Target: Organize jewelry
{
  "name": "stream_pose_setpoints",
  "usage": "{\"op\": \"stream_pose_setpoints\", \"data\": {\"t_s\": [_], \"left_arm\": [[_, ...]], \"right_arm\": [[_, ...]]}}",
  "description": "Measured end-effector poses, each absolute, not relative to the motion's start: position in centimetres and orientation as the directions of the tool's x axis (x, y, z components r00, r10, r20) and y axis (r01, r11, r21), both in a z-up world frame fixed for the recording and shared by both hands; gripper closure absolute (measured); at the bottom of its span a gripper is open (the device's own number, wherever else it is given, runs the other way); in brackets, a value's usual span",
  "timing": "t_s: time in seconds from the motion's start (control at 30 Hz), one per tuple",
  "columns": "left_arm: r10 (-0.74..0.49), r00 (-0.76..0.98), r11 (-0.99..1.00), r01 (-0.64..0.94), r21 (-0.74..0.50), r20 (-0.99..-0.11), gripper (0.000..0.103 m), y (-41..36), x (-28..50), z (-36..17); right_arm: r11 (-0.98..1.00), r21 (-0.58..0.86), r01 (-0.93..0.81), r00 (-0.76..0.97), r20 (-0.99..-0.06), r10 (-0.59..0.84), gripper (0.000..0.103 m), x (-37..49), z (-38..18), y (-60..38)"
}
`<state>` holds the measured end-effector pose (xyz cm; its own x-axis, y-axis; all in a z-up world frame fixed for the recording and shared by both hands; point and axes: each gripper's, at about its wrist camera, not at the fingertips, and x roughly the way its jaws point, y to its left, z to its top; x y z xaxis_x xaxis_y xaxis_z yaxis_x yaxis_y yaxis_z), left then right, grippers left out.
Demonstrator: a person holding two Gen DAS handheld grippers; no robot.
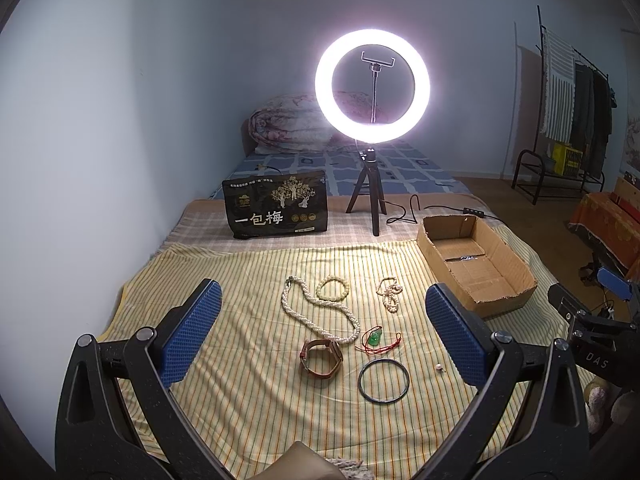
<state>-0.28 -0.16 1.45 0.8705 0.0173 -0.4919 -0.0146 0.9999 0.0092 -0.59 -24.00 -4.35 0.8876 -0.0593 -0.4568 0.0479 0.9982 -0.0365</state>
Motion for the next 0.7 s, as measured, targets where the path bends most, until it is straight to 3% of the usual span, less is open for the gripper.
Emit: {"op": "stream_pose_setpoints", "data": {"t_s": [0.7], "left_arm": [[0.019,0.870,1.000,-0.018,0.007,-0.493,0.000,0.32,-0.43,1.27]], "right_arm": [[0.999,-0.043,0.021,0.883,-0.467,-0.038,0.000,-0.44,-4.73,-23.37]]}}
